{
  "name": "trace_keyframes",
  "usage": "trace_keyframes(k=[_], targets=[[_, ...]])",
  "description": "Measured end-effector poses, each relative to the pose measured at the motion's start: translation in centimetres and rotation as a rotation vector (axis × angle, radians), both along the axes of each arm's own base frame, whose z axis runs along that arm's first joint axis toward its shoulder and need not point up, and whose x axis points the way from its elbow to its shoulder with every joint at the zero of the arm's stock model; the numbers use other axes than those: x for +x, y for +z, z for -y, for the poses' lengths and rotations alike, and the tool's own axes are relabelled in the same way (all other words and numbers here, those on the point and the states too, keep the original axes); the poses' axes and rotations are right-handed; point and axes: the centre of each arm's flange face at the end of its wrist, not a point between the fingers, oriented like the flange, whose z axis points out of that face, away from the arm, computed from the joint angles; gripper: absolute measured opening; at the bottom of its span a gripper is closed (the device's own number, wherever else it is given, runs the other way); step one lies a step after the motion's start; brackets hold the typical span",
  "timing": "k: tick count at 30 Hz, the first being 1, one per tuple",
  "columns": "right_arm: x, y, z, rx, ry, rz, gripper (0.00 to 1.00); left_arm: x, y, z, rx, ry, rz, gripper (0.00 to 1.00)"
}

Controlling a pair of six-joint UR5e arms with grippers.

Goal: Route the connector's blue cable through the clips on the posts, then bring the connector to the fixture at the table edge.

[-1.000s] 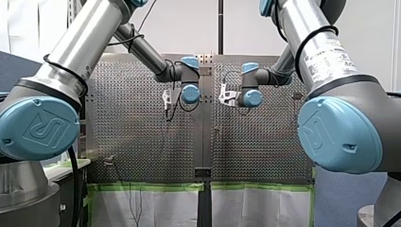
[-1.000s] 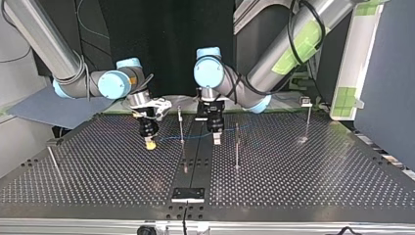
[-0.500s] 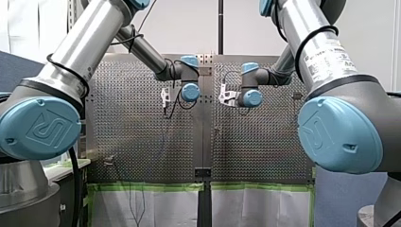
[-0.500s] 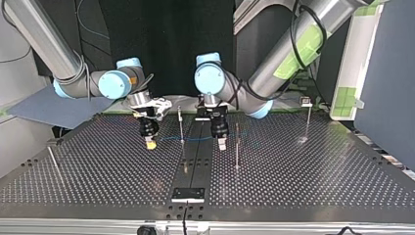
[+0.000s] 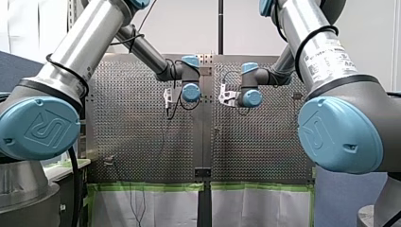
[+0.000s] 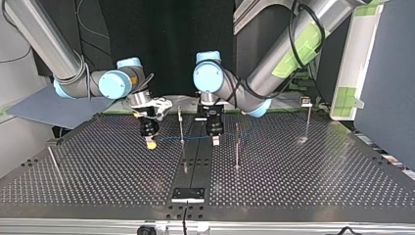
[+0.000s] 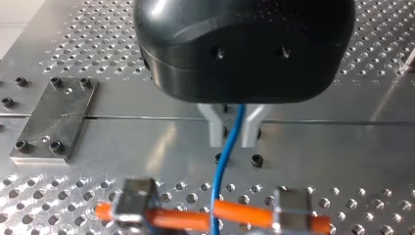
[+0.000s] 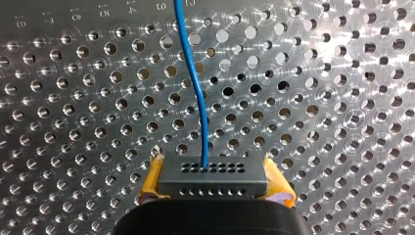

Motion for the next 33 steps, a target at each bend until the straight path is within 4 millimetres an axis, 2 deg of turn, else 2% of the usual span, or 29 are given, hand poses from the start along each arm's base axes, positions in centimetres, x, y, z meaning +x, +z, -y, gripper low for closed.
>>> trace_keyframes(k=[17,27,33], targets=[[-0.1,-0.2,-0.1,0.015,-0.001,-0.008,0.16,0.1,-0.6,-1.3,0.010,0.073,-0.013,0.00],[-0.6,-0.9,-0.9,0.062,-0.045,-0.071,0.16,-1.1,-2.5,-1.2,0.050,0.046,-0.031,0.00],[-1.3,-1.3,-2.1,0.099,-0.090,-0.122,0.16,-2.0,-3.5,-0.8,0.062,0.020,-0.040,0.00]])
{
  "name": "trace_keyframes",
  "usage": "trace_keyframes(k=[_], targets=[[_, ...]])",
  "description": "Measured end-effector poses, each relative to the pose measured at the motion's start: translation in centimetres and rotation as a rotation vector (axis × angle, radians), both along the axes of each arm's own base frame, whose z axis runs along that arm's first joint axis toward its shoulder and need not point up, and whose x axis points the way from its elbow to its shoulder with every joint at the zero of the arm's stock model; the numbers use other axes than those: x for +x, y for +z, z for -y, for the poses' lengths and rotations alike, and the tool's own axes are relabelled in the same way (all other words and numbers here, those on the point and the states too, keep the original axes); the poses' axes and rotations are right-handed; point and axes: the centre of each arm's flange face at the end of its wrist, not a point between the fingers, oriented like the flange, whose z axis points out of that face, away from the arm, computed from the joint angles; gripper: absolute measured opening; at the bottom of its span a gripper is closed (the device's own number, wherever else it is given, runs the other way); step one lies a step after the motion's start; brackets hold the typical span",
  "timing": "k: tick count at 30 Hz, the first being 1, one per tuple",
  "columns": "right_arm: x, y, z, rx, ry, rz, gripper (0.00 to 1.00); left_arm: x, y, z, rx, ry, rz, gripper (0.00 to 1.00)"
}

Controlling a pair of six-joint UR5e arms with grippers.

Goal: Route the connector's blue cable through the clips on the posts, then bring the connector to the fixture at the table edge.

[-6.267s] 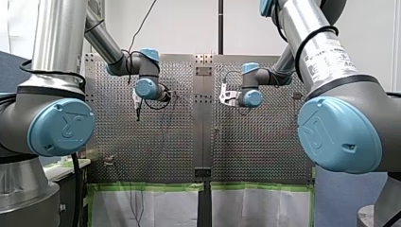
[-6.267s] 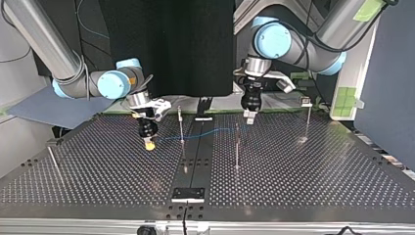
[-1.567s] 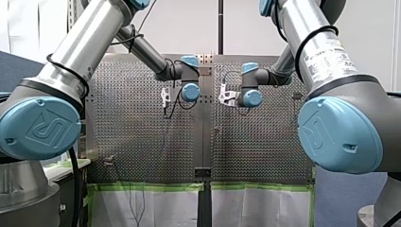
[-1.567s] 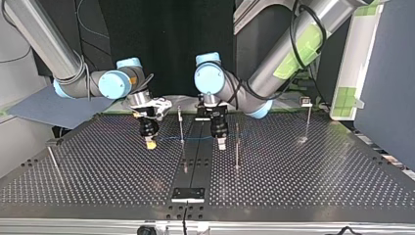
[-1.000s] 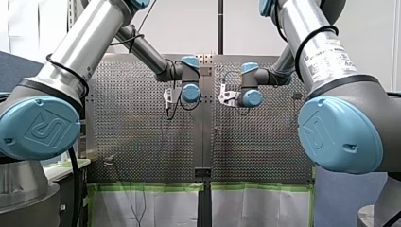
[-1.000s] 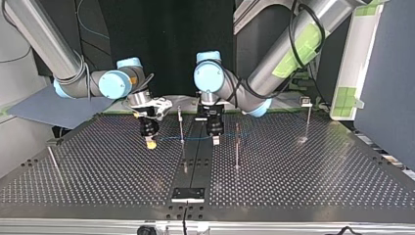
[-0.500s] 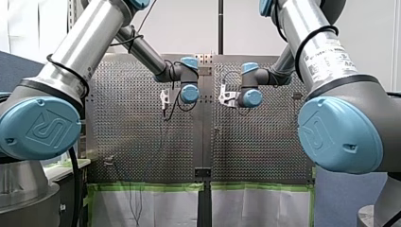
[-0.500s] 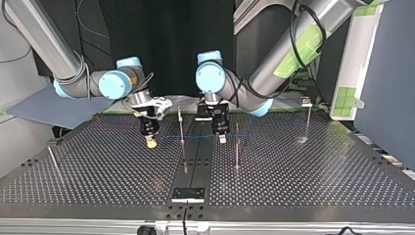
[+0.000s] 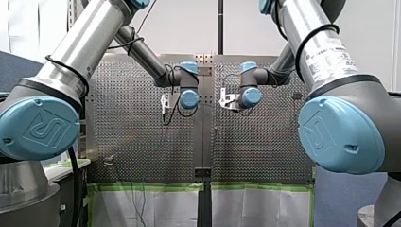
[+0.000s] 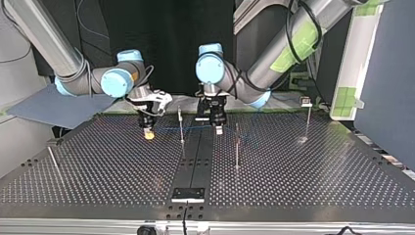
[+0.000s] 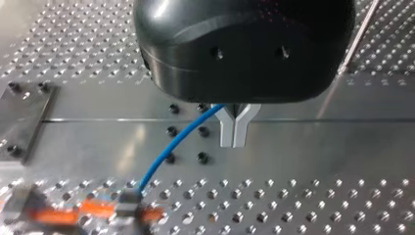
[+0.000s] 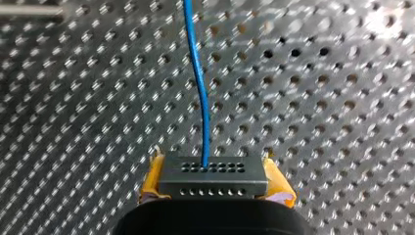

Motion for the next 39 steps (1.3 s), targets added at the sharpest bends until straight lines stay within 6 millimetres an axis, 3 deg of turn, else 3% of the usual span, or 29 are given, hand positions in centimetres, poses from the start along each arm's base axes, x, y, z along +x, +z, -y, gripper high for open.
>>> trace_keyframes(k=[18,34,39], targets=[[-2.9,2.7,-4.1,-0.030,-0.085,0.039,0.16,-3.2,-2.8,1.2,0.024,-0.063,-0.030,0.00],[-4.3,-2.0,-7.1,-0.006,-0.094,0.025,0.16,-5.8,-4.7,2.4,0.038,-0.106,-0.047,0.00],[-5.2,-3.7,-8.0,0.012,-0.112,0.009,0.16,-6.1,-6.7,3.1,0.071,-0.119,-0.064,0.00]])
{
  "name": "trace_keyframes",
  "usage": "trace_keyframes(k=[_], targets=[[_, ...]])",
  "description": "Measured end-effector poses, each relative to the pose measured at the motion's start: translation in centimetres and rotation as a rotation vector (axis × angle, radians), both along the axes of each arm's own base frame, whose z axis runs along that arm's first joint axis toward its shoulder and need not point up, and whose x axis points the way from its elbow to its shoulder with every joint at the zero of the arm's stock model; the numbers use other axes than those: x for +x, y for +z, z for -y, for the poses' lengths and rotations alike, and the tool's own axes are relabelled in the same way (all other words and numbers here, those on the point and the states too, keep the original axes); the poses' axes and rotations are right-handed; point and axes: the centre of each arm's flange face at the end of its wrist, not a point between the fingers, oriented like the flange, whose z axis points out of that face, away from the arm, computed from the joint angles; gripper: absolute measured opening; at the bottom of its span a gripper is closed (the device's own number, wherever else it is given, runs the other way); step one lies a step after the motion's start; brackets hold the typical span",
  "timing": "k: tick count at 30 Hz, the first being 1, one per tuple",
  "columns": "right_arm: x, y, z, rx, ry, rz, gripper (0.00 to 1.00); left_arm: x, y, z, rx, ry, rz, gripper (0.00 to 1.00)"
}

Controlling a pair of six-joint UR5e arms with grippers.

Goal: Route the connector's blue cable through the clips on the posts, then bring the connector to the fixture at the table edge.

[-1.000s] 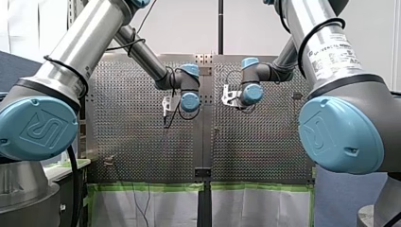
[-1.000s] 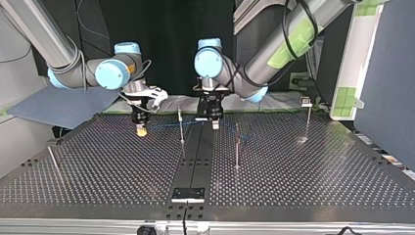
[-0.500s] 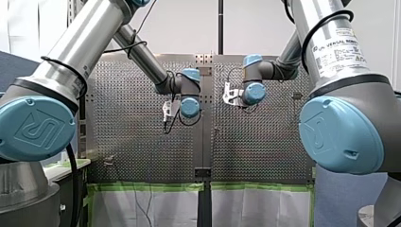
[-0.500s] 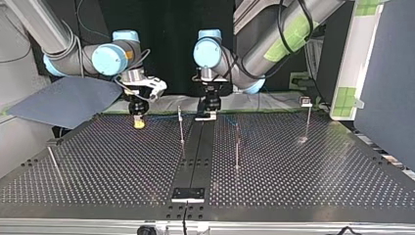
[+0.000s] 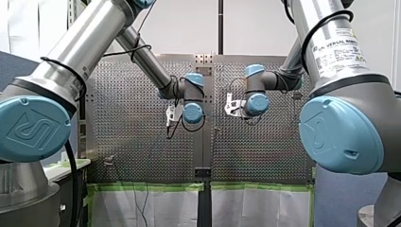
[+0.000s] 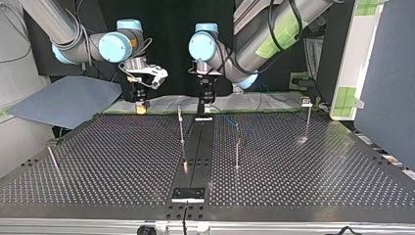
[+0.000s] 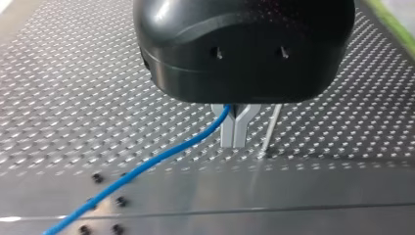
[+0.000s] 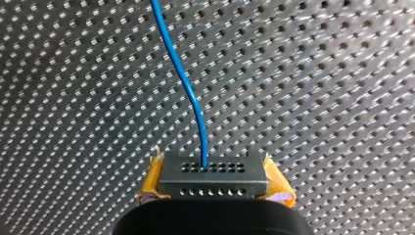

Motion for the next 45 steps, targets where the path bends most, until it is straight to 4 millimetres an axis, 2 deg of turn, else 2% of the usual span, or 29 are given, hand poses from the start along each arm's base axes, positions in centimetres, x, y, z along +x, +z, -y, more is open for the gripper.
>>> trace_keyframes(k=[8,22,25,35,45], targets=[[-0.9,-3.1,-0.6,0.030,-0.021,-0.021,0.16,0.1,-3.3,0.5,0.022,-0.006,-0.020,0.00],[-1.3,-8.5,0.4,0.064,-0.025,-0.051,0.16,0.6,-4.9,1.0,0.031,-0.026,-0.025,0.00],[-1.2,-8.7,0.8,0.048,-0.012,-0.042,0.16,0.7,-5.0,1.1,0.030,-0.030,-0.025,0.00],[-1.5,-8.2,2.5,-0.019,0.034,0.000,0.16,1.1,-7.8,2.2,0.053,-0.040,-0.058,0.00],[-2.3,-7.8,4.2,-0.066,0.078,0.037,0.16,1.6,-7.9,2.1,0.052,-0.024,-0.059,0.00]])
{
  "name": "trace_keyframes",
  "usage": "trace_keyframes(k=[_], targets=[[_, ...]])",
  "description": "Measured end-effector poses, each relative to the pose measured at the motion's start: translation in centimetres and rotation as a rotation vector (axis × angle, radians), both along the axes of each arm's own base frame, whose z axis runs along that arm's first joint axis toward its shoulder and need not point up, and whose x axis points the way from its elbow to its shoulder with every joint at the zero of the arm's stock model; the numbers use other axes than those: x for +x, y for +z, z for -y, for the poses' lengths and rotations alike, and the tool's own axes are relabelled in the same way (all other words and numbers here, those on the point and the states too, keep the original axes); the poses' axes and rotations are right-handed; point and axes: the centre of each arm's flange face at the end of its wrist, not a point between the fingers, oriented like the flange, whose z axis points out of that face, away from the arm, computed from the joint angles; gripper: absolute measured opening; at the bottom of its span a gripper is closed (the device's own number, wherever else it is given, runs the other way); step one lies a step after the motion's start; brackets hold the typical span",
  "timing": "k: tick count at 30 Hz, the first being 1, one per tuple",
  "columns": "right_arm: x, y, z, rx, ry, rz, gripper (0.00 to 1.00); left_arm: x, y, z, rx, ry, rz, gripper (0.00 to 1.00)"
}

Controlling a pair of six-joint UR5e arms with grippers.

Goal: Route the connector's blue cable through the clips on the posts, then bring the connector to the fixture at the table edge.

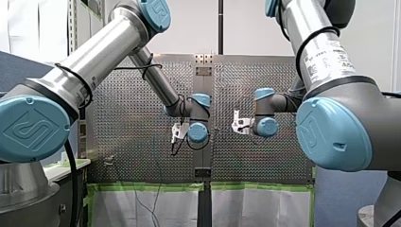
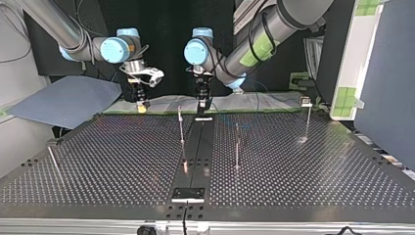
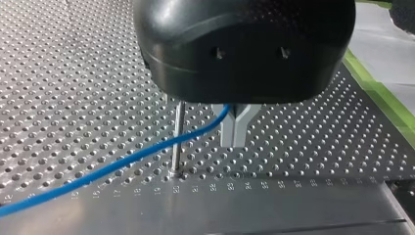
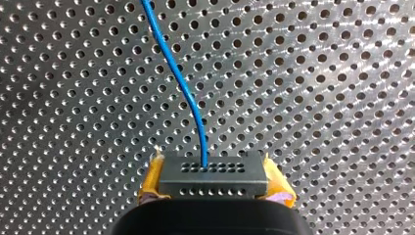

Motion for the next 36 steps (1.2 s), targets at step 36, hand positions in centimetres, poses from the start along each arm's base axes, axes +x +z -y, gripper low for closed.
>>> trace_keyframes(k=[36], targets=[[-3.0,-1.0,2.4,0.013,0.088,0.031,0.16,1.3,0.1,-0.6,-0.012,-0.012,-0.001,0.00]])
